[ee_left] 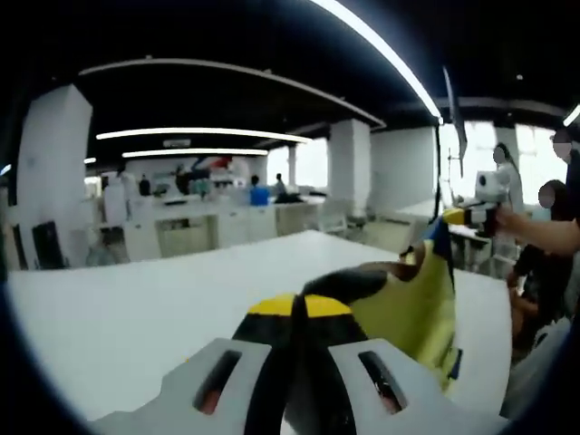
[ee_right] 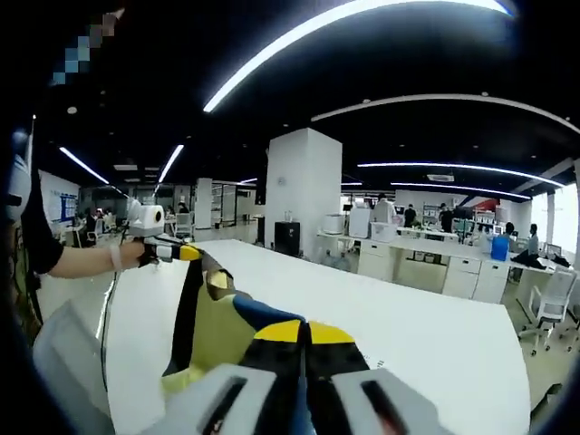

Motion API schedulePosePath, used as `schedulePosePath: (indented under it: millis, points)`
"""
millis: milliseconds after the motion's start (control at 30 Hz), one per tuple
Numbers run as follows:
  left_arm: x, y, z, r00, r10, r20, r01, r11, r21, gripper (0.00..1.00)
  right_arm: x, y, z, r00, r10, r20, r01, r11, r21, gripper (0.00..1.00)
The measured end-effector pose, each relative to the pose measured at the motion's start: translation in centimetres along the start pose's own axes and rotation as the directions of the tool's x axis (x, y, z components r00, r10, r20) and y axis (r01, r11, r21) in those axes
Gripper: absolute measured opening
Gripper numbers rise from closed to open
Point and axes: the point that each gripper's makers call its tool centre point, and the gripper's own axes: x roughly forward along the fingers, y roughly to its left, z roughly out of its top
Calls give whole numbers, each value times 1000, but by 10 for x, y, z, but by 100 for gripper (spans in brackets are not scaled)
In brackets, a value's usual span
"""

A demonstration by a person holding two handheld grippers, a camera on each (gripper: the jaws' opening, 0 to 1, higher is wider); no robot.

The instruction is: Fold the garment on the visible template until the final outline fits inside the template.

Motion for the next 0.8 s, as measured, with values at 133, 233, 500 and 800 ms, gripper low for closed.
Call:
schedulePosePath:
  millis: [133,233,500,800]
  points:
    - [27,18,-31,998,3,-69,-4,1000,-14,0,28,-18,-30,998,-4,-57,5,1000,17,0]
    - [41,28,-55,994,6,-108,-8,1000,-18,0,46,-28,-59,994,-3,-110,6,1000,29,0]
    - [79,56,-175,943,35,-330,-74,991,-107,0,103,-42,-162,955,9,-297,40,986,160,0]
    - [101,63,-212,913,30,-407,-90,987,-130,0,124,-62,-217,911,-29,-412,105,981,162,0]
